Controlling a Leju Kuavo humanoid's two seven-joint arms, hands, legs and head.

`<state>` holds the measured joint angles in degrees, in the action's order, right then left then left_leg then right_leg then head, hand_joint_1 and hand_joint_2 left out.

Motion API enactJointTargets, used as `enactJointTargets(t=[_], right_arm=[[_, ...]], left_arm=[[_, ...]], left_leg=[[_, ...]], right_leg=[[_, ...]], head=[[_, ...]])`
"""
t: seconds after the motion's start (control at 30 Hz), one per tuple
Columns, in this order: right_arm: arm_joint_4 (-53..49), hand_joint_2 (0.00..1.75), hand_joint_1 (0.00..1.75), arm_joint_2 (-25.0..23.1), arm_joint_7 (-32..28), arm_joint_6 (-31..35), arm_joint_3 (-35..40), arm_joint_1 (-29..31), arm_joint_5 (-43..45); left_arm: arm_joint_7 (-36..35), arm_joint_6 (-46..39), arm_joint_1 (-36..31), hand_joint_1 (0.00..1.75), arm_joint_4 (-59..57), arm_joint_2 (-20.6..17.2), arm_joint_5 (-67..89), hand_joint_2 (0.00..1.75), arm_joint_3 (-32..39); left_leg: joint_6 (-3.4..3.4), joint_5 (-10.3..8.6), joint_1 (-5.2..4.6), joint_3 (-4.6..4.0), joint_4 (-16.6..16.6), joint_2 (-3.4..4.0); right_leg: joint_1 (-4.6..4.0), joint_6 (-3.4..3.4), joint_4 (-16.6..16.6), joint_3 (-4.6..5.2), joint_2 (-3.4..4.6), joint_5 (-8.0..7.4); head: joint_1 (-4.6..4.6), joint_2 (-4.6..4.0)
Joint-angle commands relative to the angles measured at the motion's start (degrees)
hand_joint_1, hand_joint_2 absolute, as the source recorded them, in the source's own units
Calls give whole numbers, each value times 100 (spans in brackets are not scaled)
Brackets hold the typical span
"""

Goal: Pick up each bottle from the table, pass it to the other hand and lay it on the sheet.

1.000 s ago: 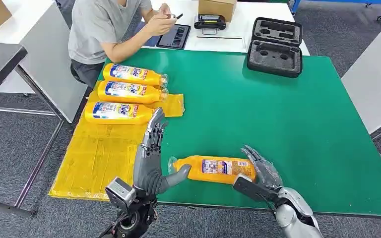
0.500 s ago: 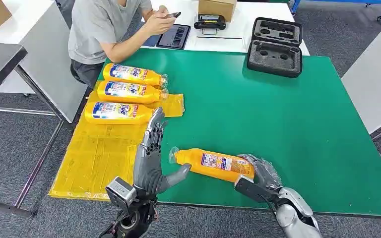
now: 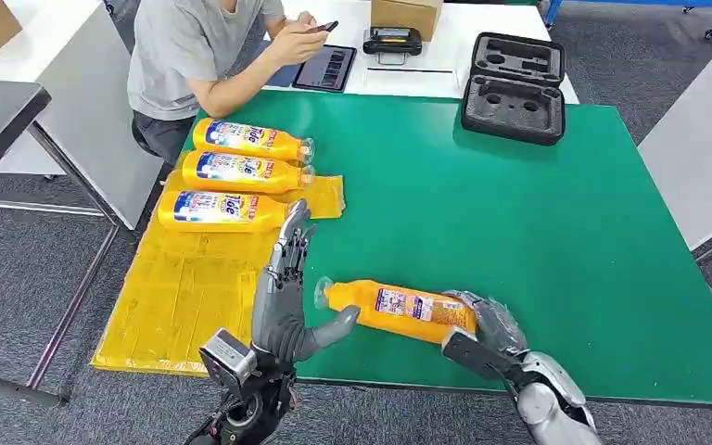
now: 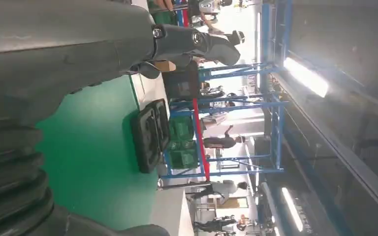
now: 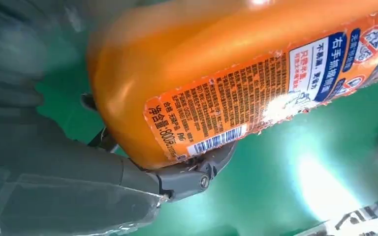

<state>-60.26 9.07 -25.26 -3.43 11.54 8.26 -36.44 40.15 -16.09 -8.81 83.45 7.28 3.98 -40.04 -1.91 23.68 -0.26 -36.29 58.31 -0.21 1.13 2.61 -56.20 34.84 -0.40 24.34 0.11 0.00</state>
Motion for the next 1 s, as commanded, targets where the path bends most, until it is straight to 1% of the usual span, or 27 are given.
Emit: enactJointTargets(t=[0.03, 0.07, 0.1, 0.13, 0.17, 0.2, 0.23, 0.3, 0.33, 0.37, 0.4, 0.43, 0.47, 0.53, 0.57, 0.63, 0.67, 0.73, 0.77, 0.87, 0.9, 1.0], right_arm=[[-1, 175, 175, -238, -637, -98, -421, 189, 960], [-51, 175, 175, -336, -722, -126, -529, 197, 1197], [-110, 175, 175, -410, -765, -112, -642, 190, 1408], [-171, 175, 175, -461, -778, -81, -751, 161, 1587], [-199, 175, 175, -476, -785, -73, -800, 139, 1670], [-244, 175, 175, -487, -798, -72, -882, 96, 1810], [-262, 175, 175, -482, -816, -65, -913, 75, 1861], [-267, 175, 175, -476, -825, -65, -923, 66, 1889], [-267, 175, 175, -476, -825, -65, -923, 66, 1889], [-244, 175, 175, -470, -835, -73, -926, 69, 1924], [-209, 175, 175, -492, -861, -89, -937, 95, 2008], [-196, 175, 175, -501, -869, -85, -928, 109, 2026], [-210, 175, 175, -551, -885, -58, -928, 117, 2065], [-330, 175, 175, -641, -910, 39, -967, 66, 2139], [-451, 175, 175, -707, -925, 117, -1021, 4, 2191], [-451, 175, 175, -707, -925, 117, -1021, 4, 2191], [-451, 175, 175, -707, -925, 117, -1021, 4, 2191], [-451, 175, 175, -707, -925, 117, -1021, 4, 2191], [-451, 175, 175, -707, -925, 117, -1021, 4, 2191], [-451, 175, 175, -707, -925, 117, -1021, 4, 2191], [-451, 175, 175, -707, -925, 117, -1021, 4, 2191], [-451, 175, 175, -707, -925, 117, -1021, 4, 2191]], left_arm=[[-15, -393, -248, 0, -195, -95, 143, 175, -201], [-15, -490, -273, 0, -217, -95, 144, 175, -221], [-15, -542, -272, 0, -189, -98, 89, 175, -212], [-15, -570, -259, 0, -147, -100, 50, 175, -193], [-15, -589, -252, 0, -126, -105, 48, 175, -188], [-15, -615, -242, 0, -97, -113, 42, 175, -177], [-15, -627, -241, 0, -82, -119, 39, 175, -169], [-15, -639, -240, 0, -73, -122, 39, 175, -164], [-15, -639, -240, 0, -73, -122, 39, 175, -164], [-15, -656, -246, 0, -69, -122, 43, 175, -157], [-15, -761, -254, 0, -29, -134, 89, 175, -165], [-15, -834, -259, 0, -11, -142, 110, 175, -173], [-15, -961, -259, 0, 56, -154, 113, 175, -177], [-15, -1087, -197, 0, 214, -144, 27, 175, -104], [-15, -1258, -149, 0, 302, -124, 34, 175, -55], [-15, -1258, -149, 0, 302, -124, 34, 175, -55], [-15, -1258, -149, 0, 302, -124, 34, 175, -55], [-15, -1258, -149, 0, 302, -124, 34, 175, -55], [-15, -1258, -149, 0, 302, -124, 34, 175, -55], [-15, -1258, -149, 0, 302, -124, 34, 175, -55], [-15, -1258, -149, 0, 302, -124, 34, 175, -55], [-15, -1258, -149, 0, 302, -124, 34, 175, -55]], left_leg=[[18, 25, 10, 56, -1, 11], [10, 9, 4, 20, -1, 10], [7, 3, 2, 8, -2, 5], [13, 14, 7, 33, -1, 9], [11, 10, 4, 23, -2, 9], [16, 18, 9, 39, 0, 14], [11, 9, 5, 21, -3, 8], [13, 13, 5, 31, -1, 0], [9, 8, 5, 19, -2, 1], [12, 13, 7, 32, -3, 3], [8, 9, 5, 22, -2, 5], [11, 15, 7, 31, 0, 8], [7, 4, 3, 9, -2, 5], [16, 19, 9, 43, -2, 11], [12, 11, 6, 25, -1, 9], [8, 4, 3, 9, -3, 4], [14, 14, 8, 29, -2, 10], [8, 5, 5, 13, -3, 6], [14, 15, 8, 33, -2, 10], [8, 7, 5, 18, -3, 5], [12, 15, 7, 34, -1, 8], [6, 4, 2, 11, -4, 3]], right_leg=[[-11, -20, 6, -56, 13, 20], [-4, -11, 1, -17, 10, 6], [-2, -7, 1, -7, 5, 2], [-7, -15, 2, -32, 10, 11], [-4, -12, 1, -21, 9, 7], [-9, -17, 2, -36, 15, 12], [-5, -11, 2, -19, 9, 6], [-6, -14, 1, -32, 1, 13], [-6, -10, 3, -19, 2, 7], [-7, -13, 4, -32, 3, 11], [-5, -10, 3, -21, 6, 7], [-7, -13, 3, -31, 8, 11], [-3, -7, 2, -9, 5, 2], [-9, -18, 3, -42, 13, 15], [-7, -13, 2, -24, 9, 8], [-3, -8, 1, -9, 4, 3], [-8, -15, 2, -27, 11, 10], [-5, -9, 4, -12, 6, 3], [-8, -15, 3, -31, 11, 11], [-5, -9, 3, -17, 5, 5], [-8, -14, 3, -33, 9, 11], [-2, -7, 3, -11, 3, 3]], head=[[-2, 0], [-2, 0], [-2, 0], [0, 0], [-2, 0], [-2, 0], [-2, 0], [0, 0], [-2, 0], [-2, 0], [-2, 0], [0, 0], [-2, 0], [-2, 0], [0, 0], [0, 0], [-2, 0], [-2, 0], [-2, 0], [0, 0], [-2, 0], [-2, 0]])
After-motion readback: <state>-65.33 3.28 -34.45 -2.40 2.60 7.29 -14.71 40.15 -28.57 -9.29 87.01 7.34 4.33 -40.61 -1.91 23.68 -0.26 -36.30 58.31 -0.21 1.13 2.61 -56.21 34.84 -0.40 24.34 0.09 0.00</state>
